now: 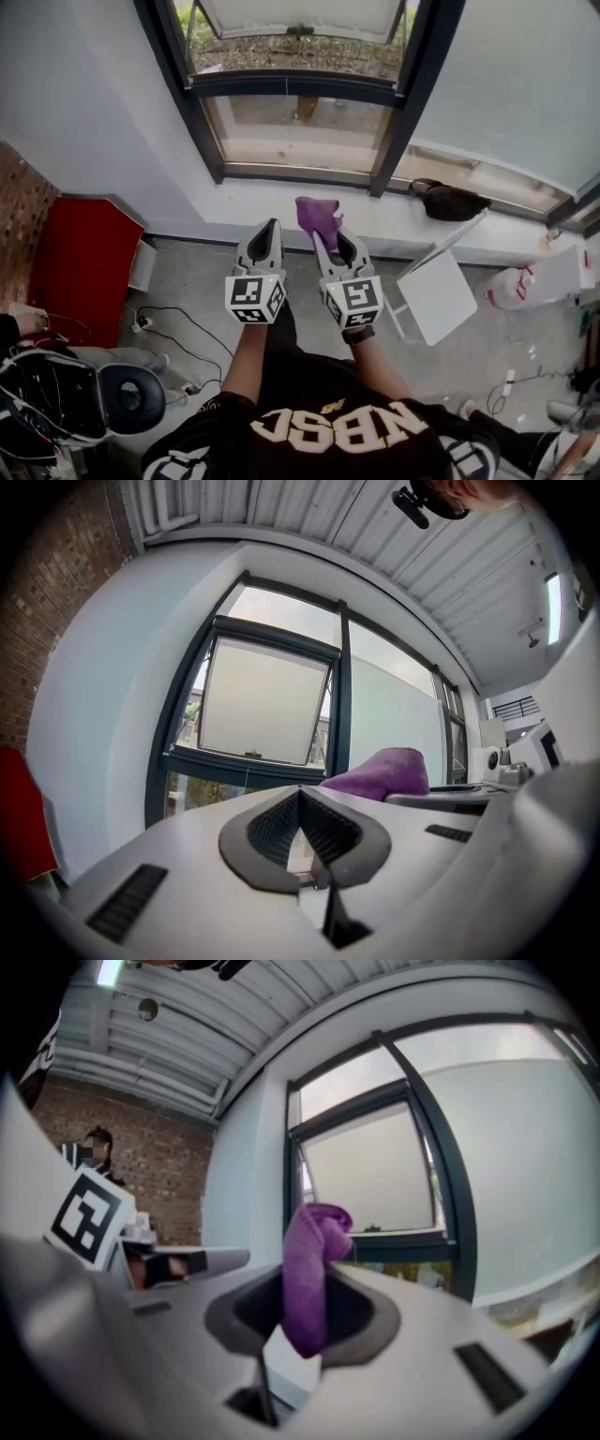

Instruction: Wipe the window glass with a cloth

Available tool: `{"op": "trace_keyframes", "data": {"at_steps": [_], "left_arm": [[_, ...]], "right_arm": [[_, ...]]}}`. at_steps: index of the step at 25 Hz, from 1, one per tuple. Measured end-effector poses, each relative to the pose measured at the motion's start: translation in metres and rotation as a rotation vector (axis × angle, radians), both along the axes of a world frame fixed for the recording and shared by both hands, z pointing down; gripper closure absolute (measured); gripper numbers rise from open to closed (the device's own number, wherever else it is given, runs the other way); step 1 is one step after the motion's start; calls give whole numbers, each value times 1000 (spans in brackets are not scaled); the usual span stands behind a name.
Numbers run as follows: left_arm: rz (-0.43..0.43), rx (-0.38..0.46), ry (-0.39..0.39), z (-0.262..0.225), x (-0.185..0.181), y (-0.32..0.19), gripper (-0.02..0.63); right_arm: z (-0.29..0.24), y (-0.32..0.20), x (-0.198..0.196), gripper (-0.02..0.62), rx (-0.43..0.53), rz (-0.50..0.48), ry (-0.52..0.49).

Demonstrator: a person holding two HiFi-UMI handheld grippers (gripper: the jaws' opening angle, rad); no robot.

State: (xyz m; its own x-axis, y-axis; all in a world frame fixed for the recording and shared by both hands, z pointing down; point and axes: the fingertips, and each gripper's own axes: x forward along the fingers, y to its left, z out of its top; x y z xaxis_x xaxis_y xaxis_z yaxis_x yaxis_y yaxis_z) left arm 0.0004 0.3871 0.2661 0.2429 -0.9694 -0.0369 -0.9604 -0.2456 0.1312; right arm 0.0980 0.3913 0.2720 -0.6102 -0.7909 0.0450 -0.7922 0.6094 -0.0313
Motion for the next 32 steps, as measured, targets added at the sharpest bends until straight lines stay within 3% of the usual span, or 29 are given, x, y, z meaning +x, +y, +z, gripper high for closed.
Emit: {"op": "trace_keyframes", "data": {"at_steps": [6,10,13,16,20,22,24,27,32], "left_arm": [[60,39,21,-18,-81,-166,583],[47,30,8,-31,-148,-233,583],[35,22,-9,-27,-176,-273,583],[27,-17,-10,-5,-194,-299,583],[-14,-76,52,27,-229,-331,583],[-49,-84,15,37,-248,-348,583],[-105,-119,-3,53,-270,-351,583],[-202,-169,63,81,-303,-345,583],[-278,-158,65,100,-355,-351,583]], "right_arm": [[-23,-164,-74,489,22,68,17],[-38,-234,-134,489,24,57,40],[-30,-281,-167,489,-10,31,45],[-4,-314,-196,489,-75,2,34],[33,-361,-223,489,-146,-47,-24],[51,-389,-242,489,-169,-85,-23],[76,-407,-270,489,-198,-141,-2],[116,-427,-319,489,-247,-223,31],[165,-473,-408,489,-259,-282,39]]}}
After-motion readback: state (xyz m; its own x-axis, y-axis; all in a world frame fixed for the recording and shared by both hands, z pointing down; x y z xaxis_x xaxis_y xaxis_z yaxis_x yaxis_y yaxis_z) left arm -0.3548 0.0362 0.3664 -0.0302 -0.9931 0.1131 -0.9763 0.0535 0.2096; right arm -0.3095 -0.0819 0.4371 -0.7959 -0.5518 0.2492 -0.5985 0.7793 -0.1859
